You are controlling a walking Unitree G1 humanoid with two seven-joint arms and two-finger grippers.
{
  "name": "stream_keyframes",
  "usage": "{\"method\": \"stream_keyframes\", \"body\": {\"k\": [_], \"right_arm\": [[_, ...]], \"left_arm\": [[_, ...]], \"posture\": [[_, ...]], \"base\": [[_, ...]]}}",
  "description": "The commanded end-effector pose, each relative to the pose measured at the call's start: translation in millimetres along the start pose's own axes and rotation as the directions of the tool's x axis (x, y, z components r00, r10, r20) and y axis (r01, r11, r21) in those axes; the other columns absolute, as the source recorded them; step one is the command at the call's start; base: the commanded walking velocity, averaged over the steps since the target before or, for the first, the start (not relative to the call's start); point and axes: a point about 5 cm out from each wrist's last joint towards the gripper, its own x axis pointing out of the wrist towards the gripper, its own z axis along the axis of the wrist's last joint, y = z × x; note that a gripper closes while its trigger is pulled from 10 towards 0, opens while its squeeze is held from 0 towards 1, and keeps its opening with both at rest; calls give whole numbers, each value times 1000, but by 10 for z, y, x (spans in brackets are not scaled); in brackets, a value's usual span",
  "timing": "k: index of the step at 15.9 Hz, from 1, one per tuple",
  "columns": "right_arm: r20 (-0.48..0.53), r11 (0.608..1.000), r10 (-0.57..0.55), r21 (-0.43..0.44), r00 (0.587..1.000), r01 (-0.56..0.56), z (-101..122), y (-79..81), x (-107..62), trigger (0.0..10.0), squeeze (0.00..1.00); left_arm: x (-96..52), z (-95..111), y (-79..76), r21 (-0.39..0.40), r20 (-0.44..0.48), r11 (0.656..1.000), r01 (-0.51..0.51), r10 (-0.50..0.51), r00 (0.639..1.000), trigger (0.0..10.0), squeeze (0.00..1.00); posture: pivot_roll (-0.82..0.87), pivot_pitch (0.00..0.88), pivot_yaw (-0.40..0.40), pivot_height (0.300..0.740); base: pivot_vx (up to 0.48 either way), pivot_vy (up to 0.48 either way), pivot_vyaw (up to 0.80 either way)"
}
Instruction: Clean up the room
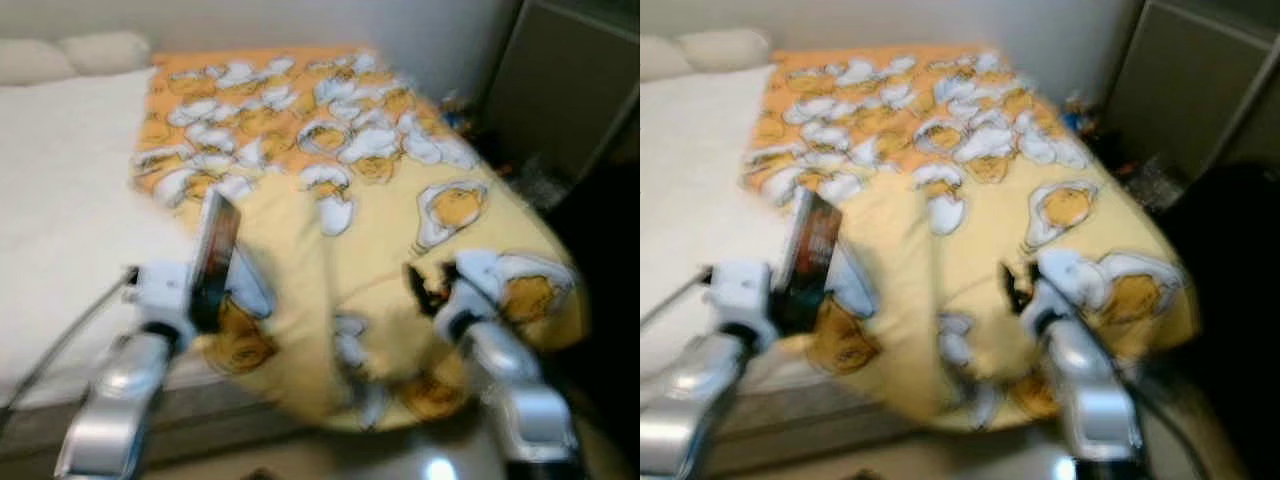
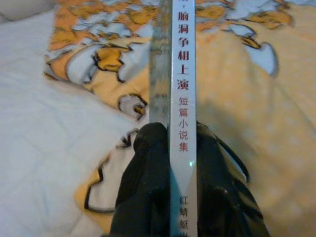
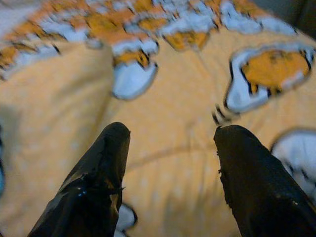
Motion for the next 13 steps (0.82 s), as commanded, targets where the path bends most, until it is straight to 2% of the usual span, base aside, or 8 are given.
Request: {"method": "stream_keyframes", "body": {"k": [1,3,6,9,13], "right_arm": [[15,1000,3,4,1000,-3,45,40,17,10000,0],[15,1000,7,-1,1000,-7,47,53,24,10000,0],[27,997,45,-58,999,-43,75,98,34,10000,0],[19,1000,23,-21,1000,-22,42,50,21,10000,0],[20,999,39,-21,999,-38,27,83,23,10000,0]], "left_arm": [[-7,103,52,20,45,1000,-14,13,999,10000,0],[-5,110,58,25,45,1000,-11,10,999,10000,0],[11,138,50,42,48,999,3,-5,999,10000,0],[17,153,52,49,51,999,3,-6,999,10000,0],[18,165,79,55,51,998,3,-5,999,10000,0]], "posture": [[9,0,20,740],[13,0,23,740],[26,0,27,740],[36,0,17,740],[39,0,19,740]], "base": [[0,469,0],[0,474,0],[0,469,0],[0,466,0],[0,469,0]]}}
